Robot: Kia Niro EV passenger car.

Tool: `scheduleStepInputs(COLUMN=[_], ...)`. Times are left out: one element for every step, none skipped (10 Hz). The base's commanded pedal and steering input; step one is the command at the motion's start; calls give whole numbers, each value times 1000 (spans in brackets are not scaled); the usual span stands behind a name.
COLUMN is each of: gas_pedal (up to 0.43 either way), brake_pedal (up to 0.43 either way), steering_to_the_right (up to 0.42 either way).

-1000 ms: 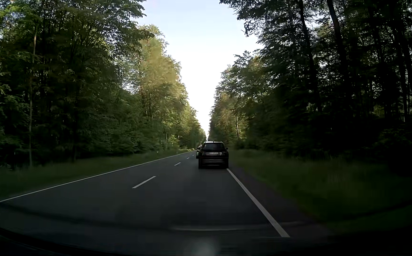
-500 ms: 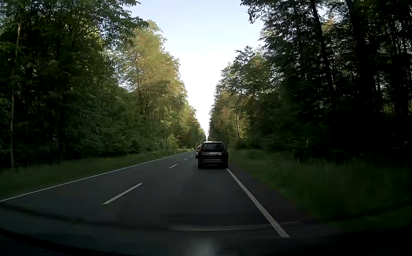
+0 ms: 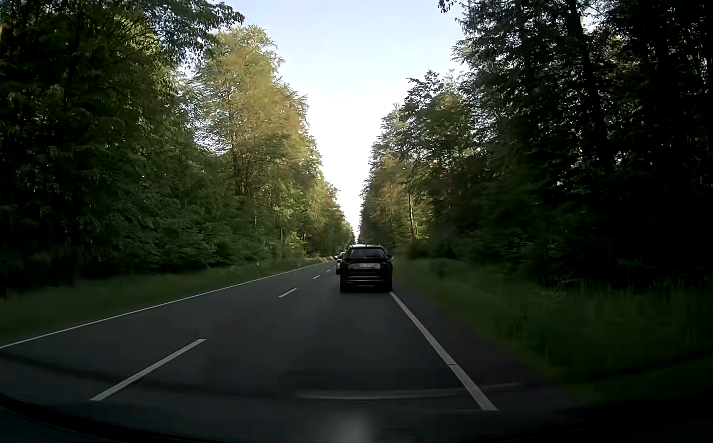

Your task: Follow the waypoints while adhering to traffic rules and regulations

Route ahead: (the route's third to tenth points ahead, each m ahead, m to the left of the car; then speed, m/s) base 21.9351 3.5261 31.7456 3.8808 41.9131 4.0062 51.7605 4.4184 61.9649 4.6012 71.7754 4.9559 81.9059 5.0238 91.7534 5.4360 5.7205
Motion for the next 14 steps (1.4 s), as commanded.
scheduleStepInputs(gas_pedal=[0,0,0,0,0,0,0,0,0,0,0,0,0,0], brake_pedal=[0,0,0,0,0,0,0,6,0,0,0,0,0,0], steering_to_the_right=[5,4,5,4,3,1,0,-1,0,0,-1,0,0,0])
